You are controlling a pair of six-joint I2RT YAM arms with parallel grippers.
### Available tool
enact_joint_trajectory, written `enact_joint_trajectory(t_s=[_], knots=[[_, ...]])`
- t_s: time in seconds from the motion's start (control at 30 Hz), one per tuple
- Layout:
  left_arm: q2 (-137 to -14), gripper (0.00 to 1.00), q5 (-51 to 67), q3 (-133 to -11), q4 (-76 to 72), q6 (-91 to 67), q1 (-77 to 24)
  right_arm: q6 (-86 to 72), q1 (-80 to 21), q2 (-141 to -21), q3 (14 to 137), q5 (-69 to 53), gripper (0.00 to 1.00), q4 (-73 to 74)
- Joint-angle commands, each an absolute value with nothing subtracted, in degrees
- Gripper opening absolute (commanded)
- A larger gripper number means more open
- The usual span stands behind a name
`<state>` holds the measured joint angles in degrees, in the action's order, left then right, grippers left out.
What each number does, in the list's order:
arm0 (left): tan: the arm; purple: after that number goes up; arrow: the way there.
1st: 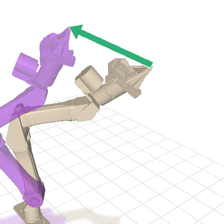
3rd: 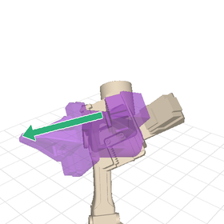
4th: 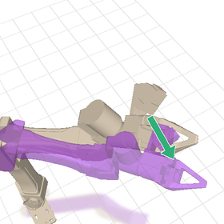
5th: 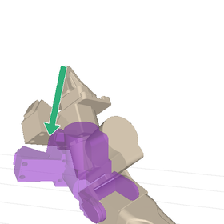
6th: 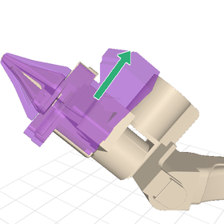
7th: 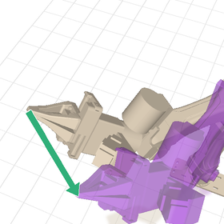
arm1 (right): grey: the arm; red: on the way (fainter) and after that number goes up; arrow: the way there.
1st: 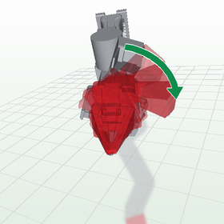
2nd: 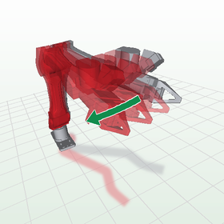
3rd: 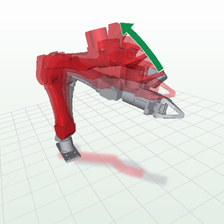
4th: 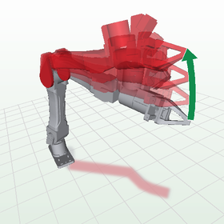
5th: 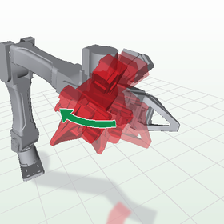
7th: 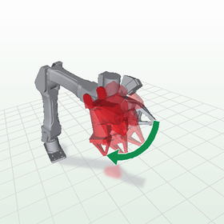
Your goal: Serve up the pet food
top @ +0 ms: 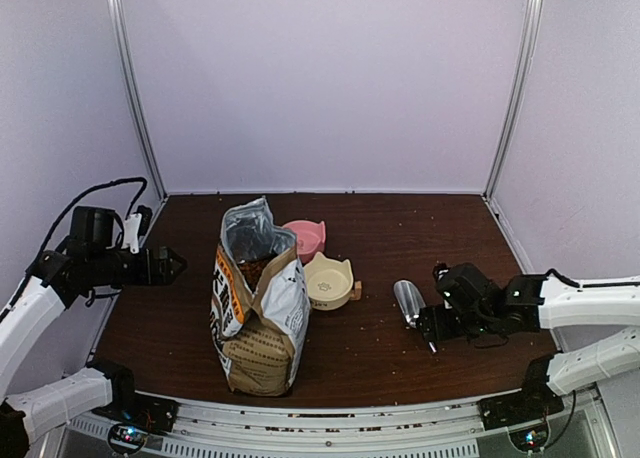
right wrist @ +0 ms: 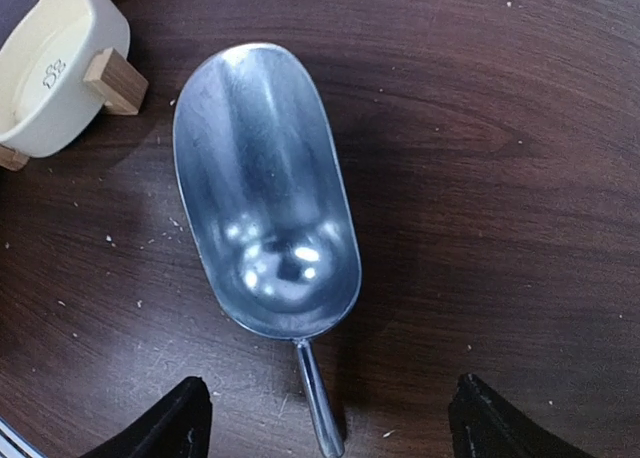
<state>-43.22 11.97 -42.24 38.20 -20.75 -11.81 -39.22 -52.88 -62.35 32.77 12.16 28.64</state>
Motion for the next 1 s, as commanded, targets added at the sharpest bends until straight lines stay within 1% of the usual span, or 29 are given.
enact_joint_trajectory(t_s=[0.0, 0.07, 0.13, 0.27, 0.37, 0.5, 0.73, 0.83, 0.97], knots=[[-43.4, 0.98, 9.8, -42.8, 32.9, -16.9, -11.0, -39.0, -52.2, -68.7, 31.7, 10.3, 0.75, 21.1], [-43.0, 0.98, 7.8, -42.7, 33.1, -16.4, -11.0, -38.6, -52.3, -71.8, 31.5, 9.9, 0.66, 19.4], [-42.8, 0.98, 7.9, -42.6, 33.3, -16.1, -11.0, -37.9, -52.2, -74.5, 31.8, 8.6, 0.54, 18.1], [-43.1, 0.98, 7.9, -42.4, 34.1, -16.3, -11.1, -38.0, -52.3, -77.0, 31.5, 8.7, 0.41, 16.8], [-43.2, 0.98, 7.7, -42.5, 34.2, -16.3, -11.1, -38.1, -52.5, -77.3, 31.0, 9.2, 0.35, 16.3], [-43.1, 0.98, 8.0, -42.5, 34.2, -16.4, -11.1, -37.6, -53.3, -77.6, 31.0, 10.3, 0.32, 16.3], [-42.0, 0.97, 8.7, -42.0, 33.8, -16.4, -11.1, -37.8, -54.1, -79.0, 30.2, 10.8, 0.22, 16.0], [-41.5, 0.96, 10.6, -41.8, 33.1, -16.4, -11.1, -38.2, -54.7, -79.1, 29.6, 11.0, 0.2, 15.6], [-40.7, 0.95, 11.5, -41.7, 32.5, -16.0, -11.0, -38.9, -55.8, -78.2, 30.0, 11.7, 0.06, 16.6]])
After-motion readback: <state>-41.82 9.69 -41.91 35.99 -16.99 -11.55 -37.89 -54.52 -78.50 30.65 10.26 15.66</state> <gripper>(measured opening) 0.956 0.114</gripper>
